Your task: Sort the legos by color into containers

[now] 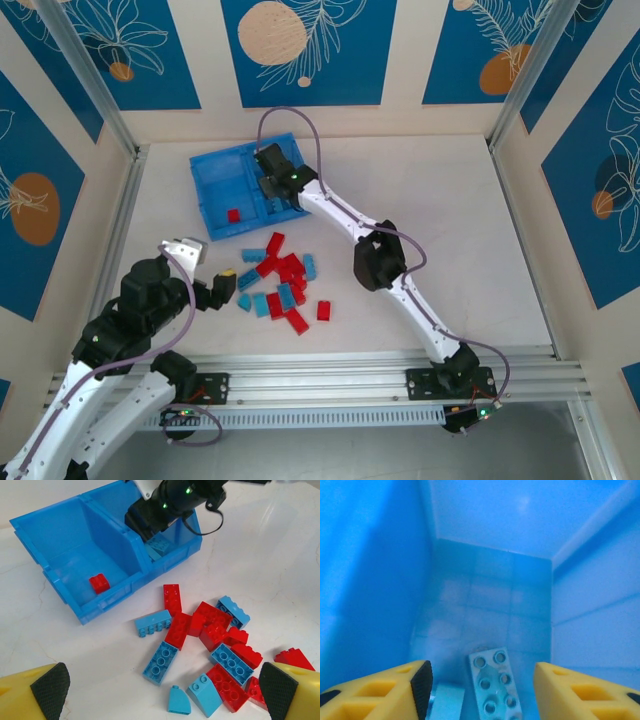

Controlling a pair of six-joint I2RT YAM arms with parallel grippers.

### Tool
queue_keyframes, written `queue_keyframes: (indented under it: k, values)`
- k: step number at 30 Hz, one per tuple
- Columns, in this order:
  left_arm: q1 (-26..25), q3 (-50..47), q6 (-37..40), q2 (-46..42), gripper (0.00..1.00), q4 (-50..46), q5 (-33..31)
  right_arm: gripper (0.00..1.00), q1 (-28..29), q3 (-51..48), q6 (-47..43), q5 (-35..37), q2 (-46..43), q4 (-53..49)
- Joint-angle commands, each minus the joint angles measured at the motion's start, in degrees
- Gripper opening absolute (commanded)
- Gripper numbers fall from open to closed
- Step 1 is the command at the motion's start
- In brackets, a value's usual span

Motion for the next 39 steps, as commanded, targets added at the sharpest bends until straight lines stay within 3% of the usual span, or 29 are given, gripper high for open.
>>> queue_keyframes:
  k: [1, 5, 9, 13, 17, 19, 21, 24, 27, 31, 35, 39]
  values:
    - [-0.2, -0.6, -0.4, 0.9, 1.0, 0.5, -1.5, 0.56, 1.1, 0.6, 3.6, -1.9, -11.2, -3.5]
    - [-0.1, -0.5, -1.0, 3.0, 1.0, 0.0, -2.9, 0.56, 1.6, -11.8, 6.1, -9.5, -24.3, -4.7]
    - [-0.2, -0.2, -4.9, 6.3, 1.0, -1.3, -6.7, 0.6, 1.9, -28.4, 6.1, -24.6, -40.4, -4.5]
    - [-0.2, 0.0, -19.2, 10.6, 1.0, -2.7, -9.5, 0.64, 3.3, -45.1, 6.8, -34.8, -55.4, -4.6]
    - [-0.4, -1.2, -29.8, 16.4, 1.0, 0.0, -3.3, 0.69, 5.0, -63.9, 11.9, -39.9, -68.7, 1.1]
    - [-0.9, -2.1, -36.0, 20.7, 0.94, 1.7, -0.2, 0.71, 5.3, -72.7, 16.5, -41.0, -74.5, 5.2]
    - [-3.0, -2.2, -40.9, 25.2, 0.85, 2.4, 0.7, 0.72, 5.4, -79.3, 20.3, -40.3, -78.8, 7.9]
    - [-10.5, -1.2, -45.8, 31.5, 0.8, 3.8, -2.8, 0.73, 5.5, -86.0, 23.6, -36.7, -82.8, 7.9]
    - [-19.1, 1.6, -50.8, 38.6, 0.76, 5.5, -7.6, 0.73, 5.5, -89.3, 25.3, -29.4, -85.2, 6.3]
    - [-28.4, 7.2, -53.3, 50.4, 0.72, 10.3, -9.3, 0.77, 4.4, -90.6, 30.4, -16.5, -87.5, 2.0]
    - [-34.0, 15.5, -52.0, 62.6, 0.72, 10.1, -9.0, 0.81, 0.7, -93.7, 35.4, -12.9, -93.0, 1.8]
    - [-36.0, 19.6, -51.9, 70.0, 0.71, 9.7, -9.8, 0.83, -2.9, -97.4, 37.3, -13.4, -99.2, 2.5]
